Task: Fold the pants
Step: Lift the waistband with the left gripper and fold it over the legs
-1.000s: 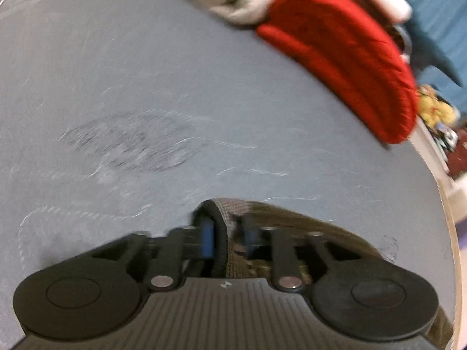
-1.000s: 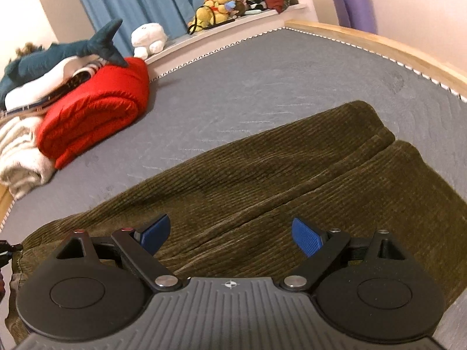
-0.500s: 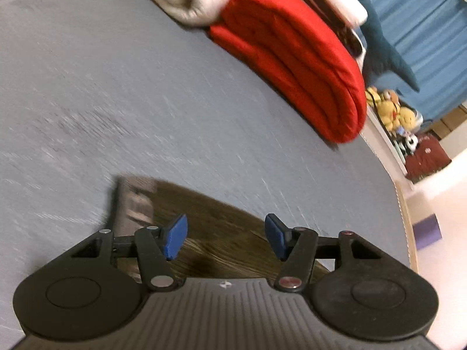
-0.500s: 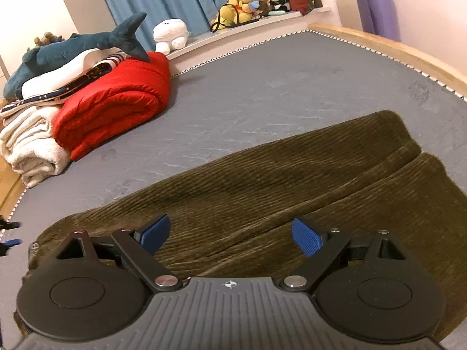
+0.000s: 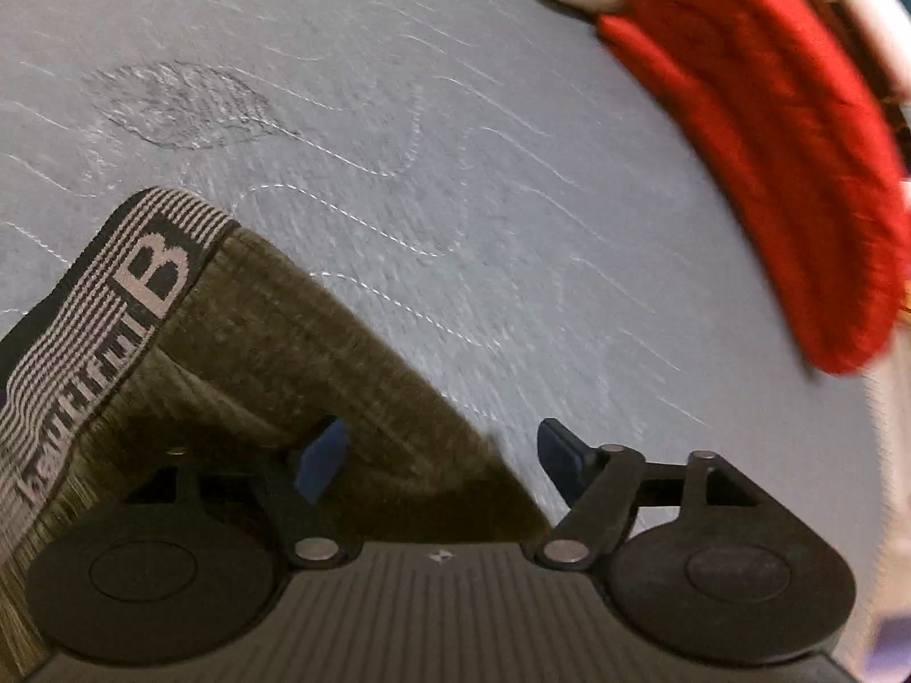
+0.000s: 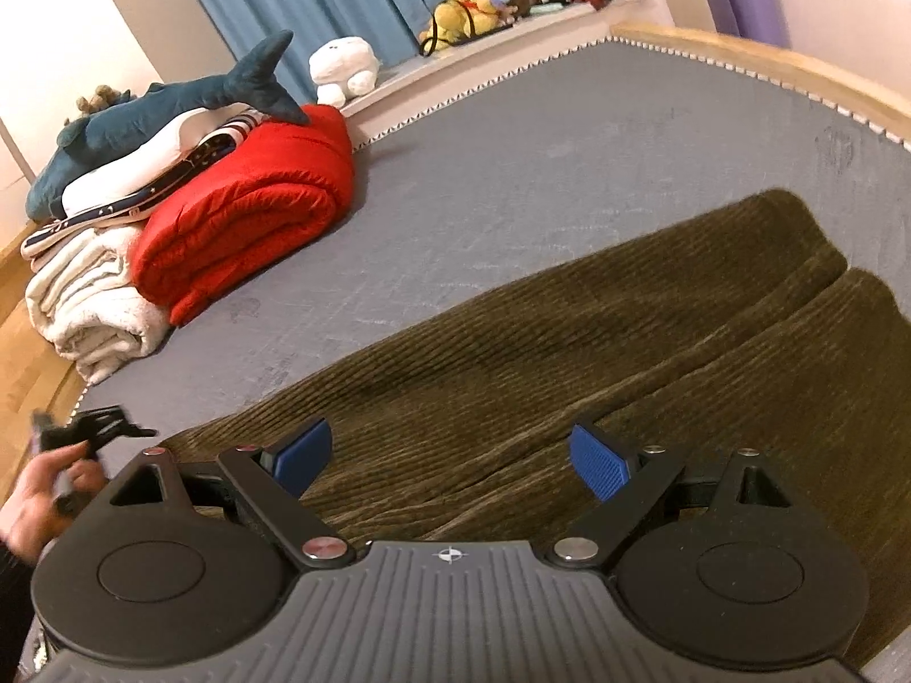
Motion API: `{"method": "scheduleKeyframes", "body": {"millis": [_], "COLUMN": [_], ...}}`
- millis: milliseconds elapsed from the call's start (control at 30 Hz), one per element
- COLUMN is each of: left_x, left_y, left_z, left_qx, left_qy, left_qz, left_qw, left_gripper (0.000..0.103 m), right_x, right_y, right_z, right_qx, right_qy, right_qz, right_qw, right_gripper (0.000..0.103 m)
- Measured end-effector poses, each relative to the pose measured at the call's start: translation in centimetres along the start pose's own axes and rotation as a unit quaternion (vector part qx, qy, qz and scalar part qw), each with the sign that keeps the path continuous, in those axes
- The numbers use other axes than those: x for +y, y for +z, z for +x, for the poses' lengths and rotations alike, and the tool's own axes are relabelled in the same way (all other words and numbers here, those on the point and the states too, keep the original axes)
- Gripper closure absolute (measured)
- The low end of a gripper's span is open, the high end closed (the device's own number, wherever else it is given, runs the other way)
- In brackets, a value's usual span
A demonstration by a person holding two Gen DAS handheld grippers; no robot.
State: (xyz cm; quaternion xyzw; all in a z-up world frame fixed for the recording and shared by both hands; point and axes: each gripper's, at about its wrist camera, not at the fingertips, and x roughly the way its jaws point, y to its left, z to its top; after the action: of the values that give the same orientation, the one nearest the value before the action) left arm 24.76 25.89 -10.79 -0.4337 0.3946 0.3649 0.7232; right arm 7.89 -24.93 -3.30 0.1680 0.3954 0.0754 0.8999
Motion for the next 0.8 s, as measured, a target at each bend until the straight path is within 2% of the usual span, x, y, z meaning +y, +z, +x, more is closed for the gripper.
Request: {"method": "scheduleKeyframes", "body": {"millis": [67,133,167,200,233,267,300,333,400,500,600,667,800], "left_x": [-1.9,-3.9,-4.3,-4.7,-4.7,-4.3,-3.8,-3.1,-2.2,0.4,4.8,8.3,15.1], "left_y": [-0.3,-0.9,-1.5,-1.9,-2.2,-2.5,-2.6,-2.6,-2.6,-3.5,-5.6,-7.5,-11.6], "left_z": [1.0,2.0,2.0,1.9,1.7,1.3,0.9,0.4,-1.0,-5.6,-11.3,-15.5,-20.9], "left_qx": [-0.010,-0.022,-0.029,-0.038,-0.048,-0.057,-0.062,-0.062,-0.063,-0.090,-0.119,-0.124,-0.108], "left_qy": [0.052,0.101,0.123,0.147,0.155,0.153,0.146,0.134,0.102,0.032,-0.052,-0.101,-0.151], "left_qz": [0.014,0.060,0.080,0.098,0.110,0.121,0.129,0.131,0.153,0.180,0.207,0.219,0.248], "left_qw": [0.9985,0.9928,0.9888,0.9836,0.9806,0.9792,0.9788,0.9804,0.9809,0.9791,0.9697,0.9625,0.9508], "left_gripper": [0.021,0.022,0.028,0.046,0.059,0.067,0.079,0.085,0.090,0.091,0.092,0.092,0.092], "right_x": [-0.2,-0.4,-0.6,-0.8,-1.1,-1.5,-1.8,-2.1,-2.4,-2.6,-2.7,-2.8,-3.5], "right_y": [0.1,0.3,0.5,0.6,0.8,1.0,1.1,1.3,1.3,1.3,1.0,0.7,-0.3], "right_z": [-0.3,-0.5,-0.7,-0.7,-0.8,-1.0,-1.1,-1.2,-1.3,-1.9,-2.7,-3.1,-3.4], "right_qx": [-0.001,-0.007,-0.009,-0.011,-0.012,-0.013,-0.015,-0.017,-0.019,-0.025,-0.036,-0.046,-0.046], "right_qy": [0.005,0.001,-0.002,-0.004,-0.007,-0.010,-0.013,-0.017,-0.021,-0.024,-0.031,-0.040,-0.060], "right_qz": [0.003,0.003,0.005,0.008,0.013,0.018,0.022,0.026,0.032,0.038,0.040,0.040,0.053], "right_qw": [1.000,1.000,1.000,1.000,1.000,1.000,1.000,0.999,0.999,0.999,0.998,0.997,0.996], "right_gripper": [0.011,0.011,0.011,0.011,0.011,0.011,0.011,0.011,0.011,0.011,0.011,0.011,0.011]}}
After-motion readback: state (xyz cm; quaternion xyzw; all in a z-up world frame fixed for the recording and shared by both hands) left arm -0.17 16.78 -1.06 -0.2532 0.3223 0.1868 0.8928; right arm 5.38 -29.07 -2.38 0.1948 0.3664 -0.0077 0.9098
